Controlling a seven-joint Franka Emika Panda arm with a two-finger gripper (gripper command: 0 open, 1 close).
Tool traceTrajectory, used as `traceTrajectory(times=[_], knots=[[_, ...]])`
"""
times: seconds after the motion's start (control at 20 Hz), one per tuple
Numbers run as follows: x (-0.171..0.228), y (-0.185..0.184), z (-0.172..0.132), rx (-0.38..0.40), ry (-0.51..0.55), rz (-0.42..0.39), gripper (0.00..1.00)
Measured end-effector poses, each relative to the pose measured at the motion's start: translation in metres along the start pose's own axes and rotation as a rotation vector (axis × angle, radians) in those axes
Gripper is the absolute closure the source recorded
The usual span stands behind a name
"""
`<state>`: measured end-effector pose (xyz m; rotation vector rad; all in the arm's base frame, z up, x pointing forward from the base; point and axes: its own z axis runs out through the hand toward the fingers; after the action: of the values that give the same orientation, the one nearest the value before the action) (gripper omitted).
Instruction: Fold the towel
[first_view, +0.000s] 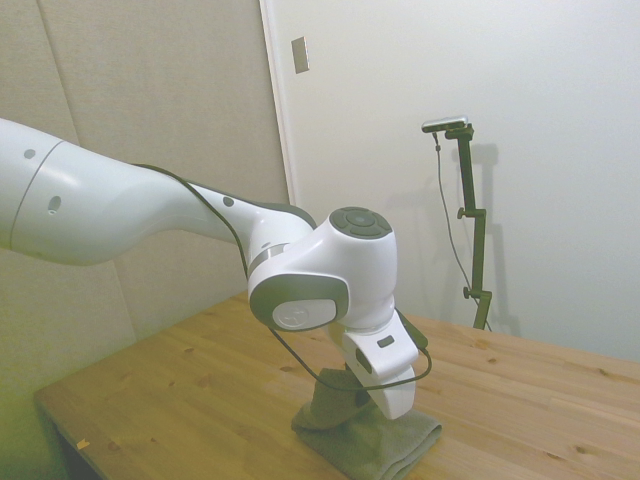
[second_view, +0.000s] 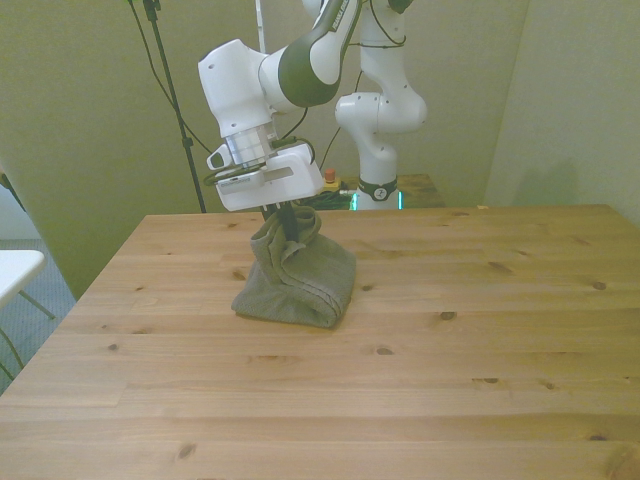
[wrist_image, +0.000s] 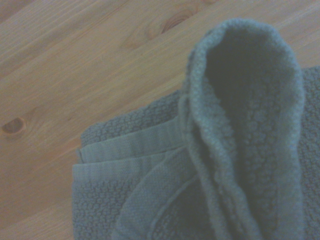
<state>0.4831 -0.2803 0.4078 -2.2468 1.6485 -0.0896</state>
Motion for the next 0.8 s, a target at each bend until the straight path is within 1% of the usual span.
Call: traceTrajectory(times=[0.25,0.5,0.65,0.8], knots=[[0.008,0.009,-0.003,0.024,-0.015,-0.008,0.0],[0.009,0.01,-0.01,0.03,-0.014,-0.019,0.0],[0.004,0.009,-0.03,0.036,0.018,-0.04,0.0],[-0.005,0.011,-0.053,0.029,0.047,-0.04,0.0]])
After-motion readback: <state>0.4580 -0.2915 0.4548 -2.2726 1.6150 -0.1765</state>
